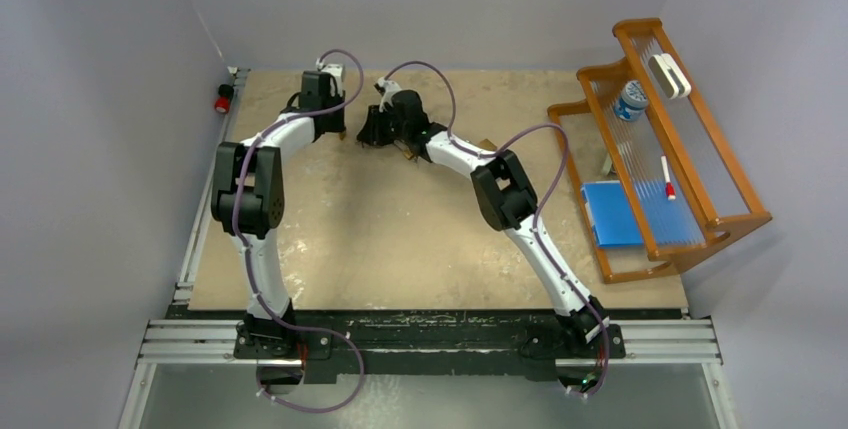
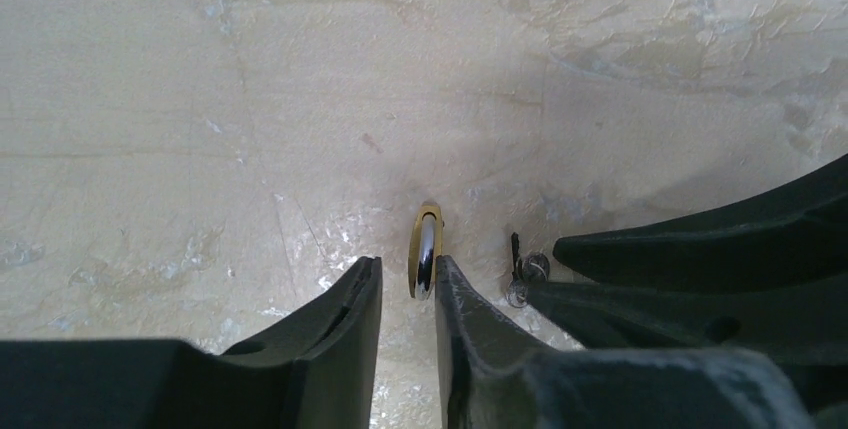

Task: Lock with the key
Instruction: Place the key at the center of the board.

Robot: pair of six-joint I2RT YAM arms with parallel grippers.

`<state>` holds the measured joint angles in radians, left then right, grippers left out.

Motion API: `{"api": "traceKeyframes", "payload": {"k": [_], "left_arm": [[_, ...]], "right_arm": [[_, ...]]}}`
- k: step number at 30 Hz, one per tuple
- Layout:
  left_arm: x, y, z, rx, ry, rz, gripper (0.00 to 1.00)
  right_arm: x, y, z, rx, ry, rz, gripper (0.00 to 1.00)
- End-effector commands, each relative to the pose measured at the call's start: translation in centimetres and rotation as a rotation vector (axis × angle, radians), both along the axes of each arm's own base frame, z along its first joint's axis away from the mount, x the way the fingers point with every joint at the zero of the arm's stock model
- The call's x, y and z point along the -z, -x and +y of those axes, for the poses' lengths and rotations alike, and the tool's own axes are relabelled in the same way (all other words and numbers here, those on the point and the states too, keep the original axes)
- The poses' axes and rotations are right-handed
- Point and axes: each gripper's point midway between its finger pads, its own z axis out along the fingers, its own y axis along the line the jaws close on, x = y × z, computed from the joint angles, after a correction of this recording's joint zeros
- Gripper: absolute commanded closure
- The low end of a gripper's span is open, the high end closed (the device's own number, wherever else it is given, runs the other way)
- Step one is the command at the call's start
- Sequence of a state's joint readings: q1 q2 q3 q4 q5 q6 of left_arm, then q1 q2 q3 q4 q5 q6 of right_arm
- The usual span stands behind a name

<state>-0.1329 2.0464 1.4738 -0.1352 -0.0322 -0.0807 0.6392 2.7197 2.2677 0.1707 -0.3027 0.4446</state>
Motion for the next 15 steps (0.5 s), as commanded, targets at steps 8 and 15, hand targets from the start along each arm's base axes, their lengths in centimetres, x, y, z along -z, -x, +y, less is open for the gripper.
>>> {"api": "traceKeyframes", "payload": {"k": [8,15], "left_arm": [[-8.3,-2.7,1.0,-0.019,-0.054,-0.164,0.34],[-13.9,-1.6,-2.7,0.303,-0.029,-0.118,0.16]], "right_arm": [[-11.8,-1.4,-4.0,0.063,-0.032,-0.238,0.46],[-16.1,-1.3,-9.3,0.12,0.053,-0.342,0.29]]}}
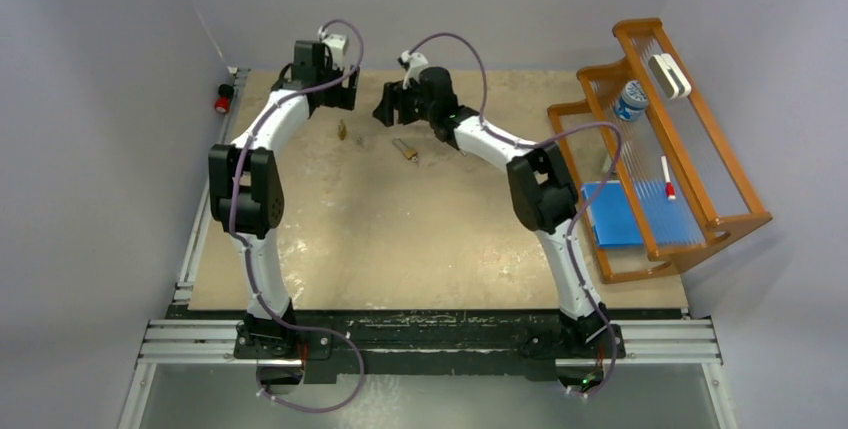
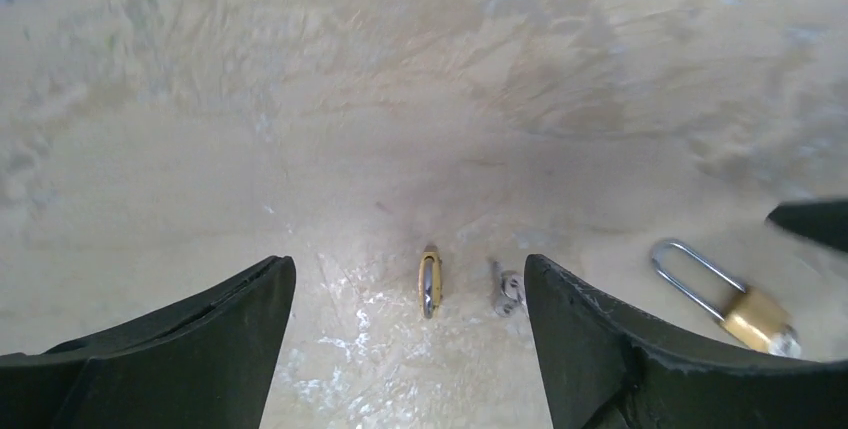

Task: Lock with the key
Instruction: Place the key at the center of the board, then pick up the lock from the center of the board.

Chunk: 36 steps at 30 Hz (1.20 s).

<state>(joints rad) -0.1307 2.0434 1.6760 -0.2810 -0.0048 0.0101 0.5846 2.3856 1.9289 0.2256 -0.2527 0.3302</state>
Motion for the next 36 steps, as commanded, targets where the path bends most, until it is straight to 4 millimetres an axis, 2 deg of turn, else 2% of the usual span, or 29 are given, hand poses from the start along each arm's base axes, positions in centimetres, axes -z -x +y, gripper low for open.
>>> {"api": "traceKeyframes", "payload": {"k": [1,4,7,9,12,14,15,16,18,20,23,27,30,34,36], "left_arm": [[-8.0,1.2,-2.7,0.258,0.014,0.004,0.15],[-9.4,3.3,-3.1,0.345,-0.001,0.108,0.14],[-10.5,7.3,-4.2,0.514,0.009,0.19,0.12],[-11.8,9.2,-5.2,0.636,0.082,0.169,0.12],[-14.3,9.9,-6.1,0.684,0.18,0.068,0.11],[-16.7,8.7,-6.8,0.628,0.239,-0.061,0.11],[-18.7,7.5,-6.8,0.565,0.271,-0.174,0.1],[-22.9,6.5,-6.5,0.518,0.275,-0.385,0.1],[-26.7,6.2,-5.1,0.388,0.317,-0.627,0.1],[-28.3,7.2,-3.9,0.317,0.332,-0.77,0.09],[-27.4,7.3,-3.1,0.266,0.317,-0.777,0.08],[-24.9,6.5,-3.8,0.325,0.264,-0.645,0.07],[-20.9,8.1,-5.0,0.498,0.159,-0.493,0.07],[-19.8,10.2,-5.2,0.589,0.096,-0.448,0.07],[-18.7,11.3,-5.6,0.669,0.071,-0.368,0.07]], "right_arm": [[-7.9,-1.0,-3.9,0.069,0.041,-0.214,0.28],[-5.9,0.0,-6.2,0.093,0.16,-0.197,0.26],[-3.0,1.6,-7.6,0.063,0.234,-0.158,0.25],[-0.7,2.8,-8.1,0.037,0.268,-0.121,0.25],[2.0,3.6,-8.5,0.023,0.299,-0.075,0.28],[2.6,3.3,-8.8,0.043,0.317,-0.075,0.32],[2.6,3.3,-8.8,0.036,0.325,-0.081,0.33],[2.7,3.4,-8.6,0.028,0.327,-0.081,0.34],[3.0,3.6,-8.6,0.025,0.334,-0.077,0.36],[3.3,3.5,-8.8,0.028,0.348,-0.07,0.37],[4.0,3.5,-9.0,0.035,0.373,-0.069,0.38],[4.8,3.8,-8.2,0.009,0.388,-0.065,0.38],[6.0,4.0,-7.7,-0.004,0.458,-0.072,0.36],[6.8,4.1,-7.3,-0.01,0.461,-0.062,0.35],[7.0,4.1,-7.0,-0.016,0.459,-0.058,0.35]]}}
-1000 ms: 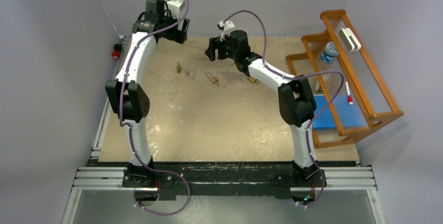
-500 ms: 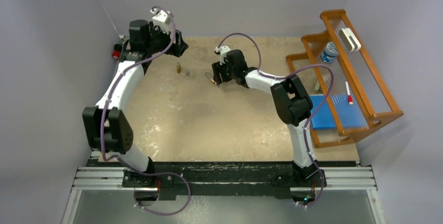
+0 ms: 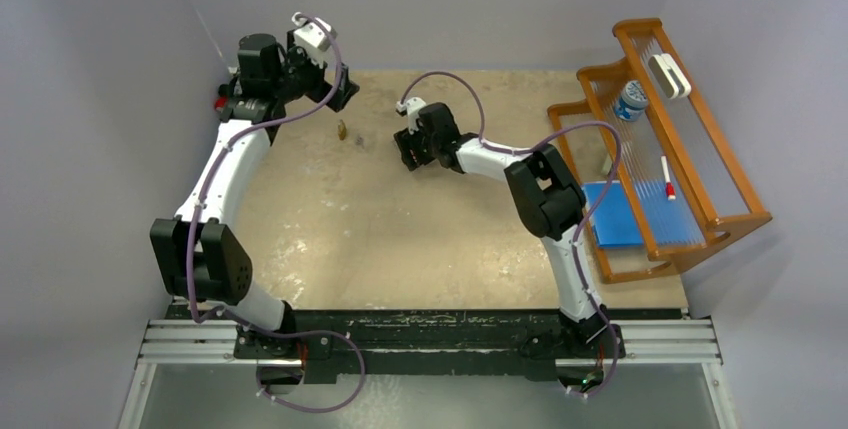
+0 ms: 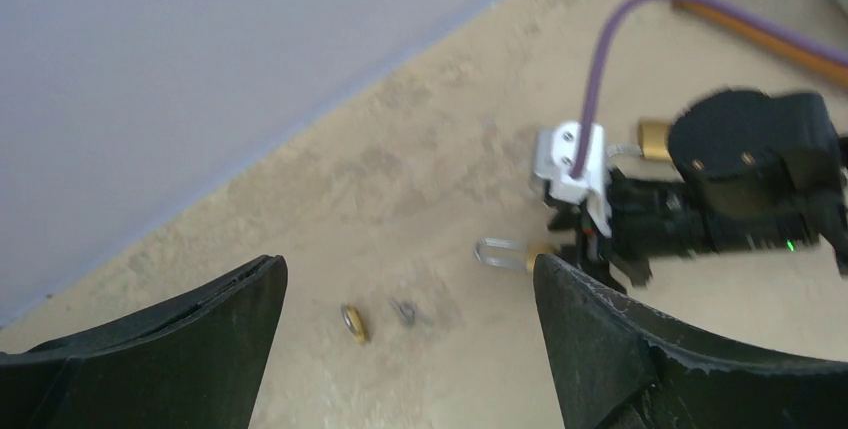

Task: Lock with the key
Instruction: Pick up the lock from the center of the board.

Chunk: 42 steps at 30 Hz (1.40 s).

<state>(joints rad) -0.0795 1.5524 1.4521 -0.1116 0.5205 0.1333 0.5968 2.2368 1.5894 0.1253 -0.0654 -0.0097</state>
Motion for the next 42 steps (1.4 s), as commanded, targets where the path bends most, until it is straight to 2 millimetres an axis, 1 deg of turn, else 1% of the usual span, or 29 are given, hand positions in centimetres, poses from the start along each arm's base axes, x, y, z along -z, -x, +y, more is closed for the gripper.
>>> {"api": "traceKeyframes", "payload": {"k": [1,3,6,8,10,12,14,16,17,18,20,21,22,23,26,28,30,33,35,37,39,42], "left_arm": [[0.9,2.7,-0.8,0.184,-0.155,0.058,0.07],[1.8,2.9,-0.8,0.196,-0.167,0.104,0.07],[0.2,1.9,-0.1,0.103,-0.12,0.027,0.07],[-1.4,1.2,0.5,0.022,-0.08,-0.057,0.07],[-2.4,0.6,1.3,-0.045,-0.047,-0.105,0.07],[-2.8,0.3,1.7,-0.085,-0.026,-0.124,0.07],[-2.6,0.3,1.9,-0.097,-0.021,-0.119,0.08],[-2.8,0.1,2.0,-0.11,-0.015,-0.144,0.08],[-2.7,-0.1,2.2,-0.122,-0.012,-0.148,0.08],[-2.6,-0.2,2.4,-0.135,-0.01,-0.148,0.08],[-2.6,-0.3,2.6,-0.153,0.006,-0.151,0.08],[-2.5,-0.4,2.5,-0.154,0.017,-0.149,0.08],[-2.6,-0.3,2.3,-0.146,0.035,-0.148,0.08],[-2.5,-0.2,1.9,-0.128,0.049,-0.143,0.08],[-1.7,0.4,0.5,-0.047,0.082,-0.111,0.08],[-1.1,0.7,-0.3,-0.004,0.093,-0.083,0.08],[-0.9,1.1,-1.1,0.052,0.111,-0.062,0.08],[-1.0,3.1,-3.5,0.233,0.135,-0.057,0.07],[-1.5,4.6,-4.8,0.331,0.179,-0.055,0.07],[-2.3,5.5,-5.6,0.399,0.224,-0.04,0.08],[-2.9,6.1,-6.4,0.45,0.268,-0.017,0.09],[-3.6,7.4,-7.6,0.559,0.332,0.006,0.09]], "right_arm": [[-1.0,-0.8,0.8,-0.01,0.01,-0.036,0.35],[-0.9,-1.0,1.0,-0.01,0.014,-0.033,0.36],[-0.7,-1.2,1.1,0.003,0.026,-0.034,0.39],[-0.6,-1.4,1.0,0.016,0.037,-0.037,0.43],[-0.3,-1.4,0.9,0.029,0.053,-0.038,0.48],[0.3,-1.4,0.6,0.044,0.079,-0.038,0.52],[0.7,-1.3,0.6,0.044,0.092,-0.036,0.54],[0.9,-1.1,0.6,0.039,0.106,-0.037,0.58],[1.2,-0.9,0.7,0.034,0.116,-0.038,0.61],[1.4,-0.8,0.7,0.028,0.127,-0.038,0.67],[1.7,-0.4,0.8,0.017,0.141,-0.029,0.83],[1.8,-0.2,0.8,0.01,0.139,-0.019,0.89],[2.0,0.6,1.2,-0.011,0.117,0.012,0.93],[1.9,1.1,1.2,-0.022,0.098,0.036,0.95],[-0.7,2.2,1.1,-0.08,-0.02,0.067,0.96],[-3.2,2.8,0.6,-0.098,-0.106,0.086,0.98],[-6.6,3.5,0.4,-0.142,-0.217,0.095,0.98],[-12.2,4.9,0.0,-0.224,-0.382,0.1,0.99],[-15.7,6.0,-0.2,-0.278,-0.443,0.075,0.99],[-18.5,7.1,-0.6,-0.318,-0.461,0.033,0.99],[-21.0,8.4,-0.9,-0.363,-0.484,0.003,0.99],[-24.1,10.4,-1.4,-0.455,-0.559,0.018,0.98]]}}
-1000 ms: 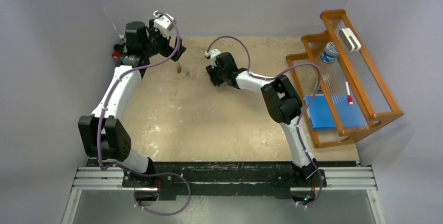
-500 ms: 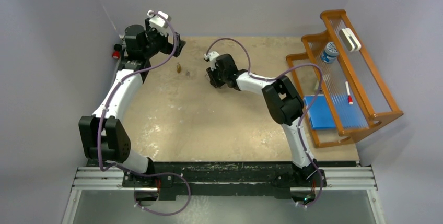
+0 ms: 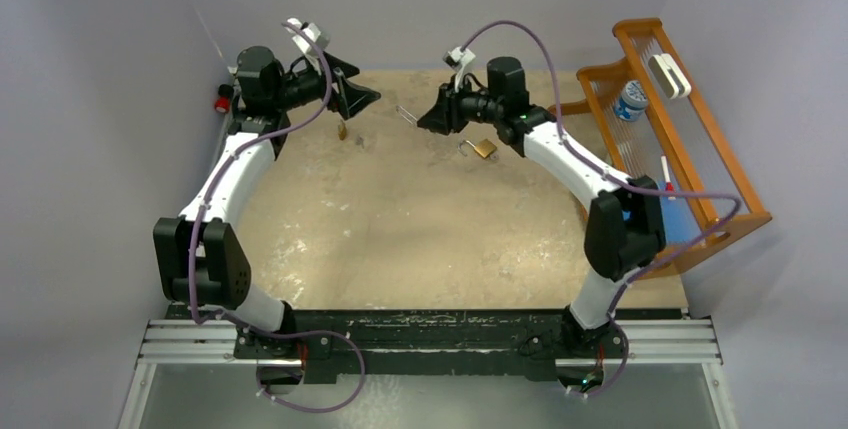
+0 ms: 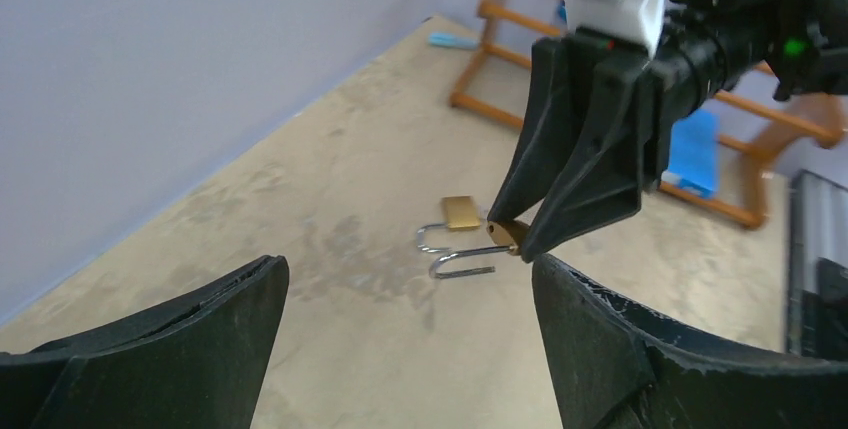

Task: Lock with the key
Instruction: Pick up the lock from the center of the board.

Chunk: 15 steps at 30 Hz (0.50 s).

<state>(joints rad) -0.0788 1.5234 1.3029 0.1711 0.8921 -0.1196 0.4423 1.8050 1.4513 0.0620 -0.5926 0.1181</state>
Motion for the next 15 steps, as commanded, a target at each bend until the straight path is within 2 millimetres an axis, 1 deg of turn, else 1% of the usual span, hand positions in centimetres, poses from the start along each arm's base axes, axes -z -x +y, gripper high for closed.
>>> {"api": "traceKeyframes", "payload": {"k": [1,2,3,6,9,12,15], "left_arm": [[-3.4,3.5,-2.9,0.257,0.124,-0.035,0.09],[-4.2,4.4,-3.6,0.302,0.143,-0.082,0.09],[-4.5,5.3,-4.4,0.342,0.161,-0.088,0.09],[-4.5,7.2,-6.3,0.431,0.175,-0.085,0.11],[-4.4,8.1,-6.9,0.492,0.156,-0.08,0.15],[-4.4,8.8,-7.2,0.531,0.14,-0.083,0.19],[-3.7,8.6,-7.3,0.53,0.117,-0.079,0.2]], "right_arm": [[-7.1,4.9,1.1,-0.234,-0.176,-0.026,0.98],[-7.9,5.4,0.8,-0.255,-0.197,-0.018,0.98],[-8.5,5.7,0.6,-0.268,-0.21,-0.013,0.98],[-9.8,6.4,0.1,-0.276,-0.222,-0.013,0.97],[-10.8,7.0,-0.1,-0.272,-0.231,-0.025,0.97],[-11.2,7.2,-0.3,-0.264,-0.232,-0.031,0.97],[-11.4,7.4,-0.2,-0.272,-0.236,-0.031,0.96]]}}
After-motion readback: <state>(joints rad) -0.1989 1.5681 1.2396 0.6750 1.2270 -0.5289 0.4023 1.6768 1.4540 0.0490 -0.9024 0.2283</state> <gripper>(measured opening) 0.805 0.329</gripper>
